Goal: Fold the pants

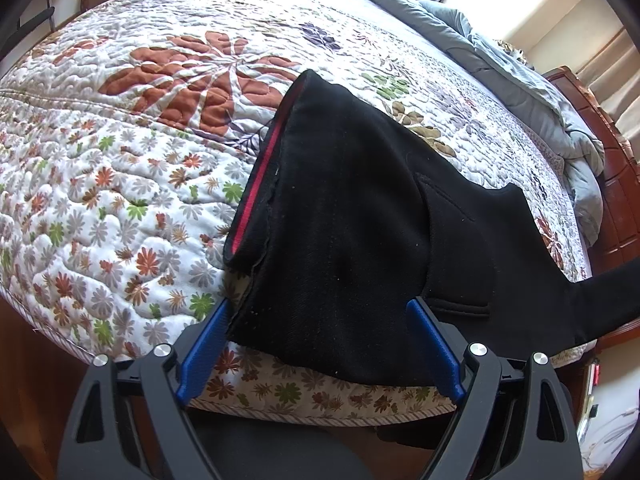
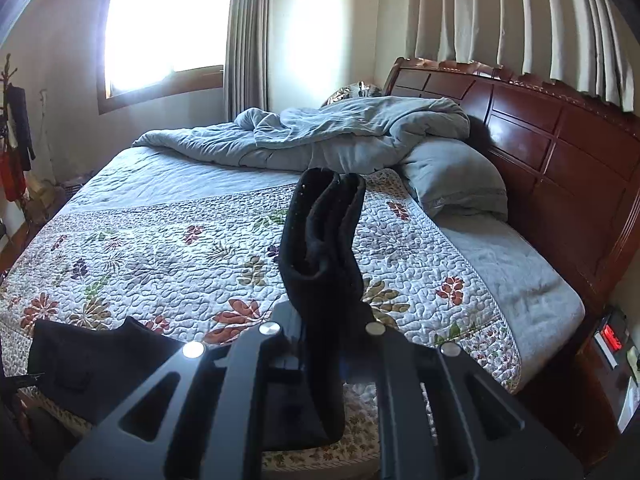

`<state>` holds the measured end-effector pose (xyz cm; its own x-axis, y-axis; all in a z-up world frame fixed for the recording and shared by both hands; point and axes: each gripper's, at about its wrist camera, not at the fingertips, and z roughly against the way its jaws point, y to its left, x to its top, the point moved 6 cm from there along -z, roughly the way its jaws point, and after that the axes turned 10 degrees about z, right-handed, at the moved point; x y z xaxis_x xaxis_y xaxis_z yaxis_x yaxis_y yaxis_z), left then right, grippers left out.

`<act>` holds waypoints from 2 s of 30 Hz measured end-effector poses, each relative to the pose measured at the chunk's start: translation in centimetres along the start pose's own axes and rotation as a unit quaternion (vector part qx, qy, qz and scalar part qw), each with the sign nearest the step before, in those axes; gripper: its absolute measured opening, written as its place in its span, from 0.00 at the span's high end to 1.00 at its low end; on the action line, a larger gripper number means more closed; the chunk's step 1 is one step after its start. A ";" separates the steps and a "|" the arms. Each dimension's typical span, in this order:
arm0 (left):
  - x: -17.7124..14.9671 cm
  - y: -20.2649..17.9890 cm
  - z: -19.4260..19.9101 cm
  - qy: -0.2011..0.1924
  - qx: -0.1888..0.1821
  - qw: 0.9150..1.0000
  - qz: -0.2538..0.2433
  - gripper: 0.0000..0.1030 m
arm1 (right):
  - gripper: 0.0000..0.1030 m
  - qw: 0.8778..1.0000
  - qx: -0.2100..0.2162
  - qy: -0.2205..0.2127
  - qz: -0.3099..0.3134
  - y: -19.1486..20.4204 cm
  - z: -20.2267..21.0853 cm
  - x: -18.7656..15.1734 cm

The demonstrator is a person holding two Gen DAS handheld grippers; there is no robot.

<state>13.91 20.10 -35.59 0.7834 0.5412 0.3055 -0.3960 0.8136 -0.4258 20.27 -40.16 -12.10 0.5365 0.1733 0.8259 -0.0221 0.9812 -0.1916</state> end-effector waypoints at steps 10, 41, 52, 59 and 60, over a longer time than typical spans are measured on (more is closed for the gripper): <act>-0.1 0.2 0.3 -0.002 -0.004 1.000 0.002 0.14 | 0.90 0.998 0.000 -0.003 0.065 4.1 0.1 0.6; -0.4 0.3 0.8 0.000 -0.010 1.000 -0.001 0.14 | 0.90 0.982 -0.002 0.008 0.187 13.3 -2.0 0.2; -0.1 0.4 0.4 0.005 -0.016 1.000 -0.002 0.15 | 0.90 0.977 0.007 -0.007 0.214 15.0 -2.9 -0.3; -0.1 0.6 0.5 0.007 -0.015 1.000 -0.002 0.14 | 0.91 0.970 0.010 -0.012 0.242 16.6 -3.6 -0.7; -0.1 0.7 0.5 0.007 -0.015 1.000 -0.002 0.14 | 0.91 0.969 0.011 -0.010 0.246 17.0 -3.8 -0.9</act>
<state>13.31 20.74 -35.46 0.7918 0.5351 0.2944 -0.3785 0.8083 -0.4510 22.65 -24.00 -18.09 0.4389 0.6226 0.6478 -0.2898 0.7805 -0.5539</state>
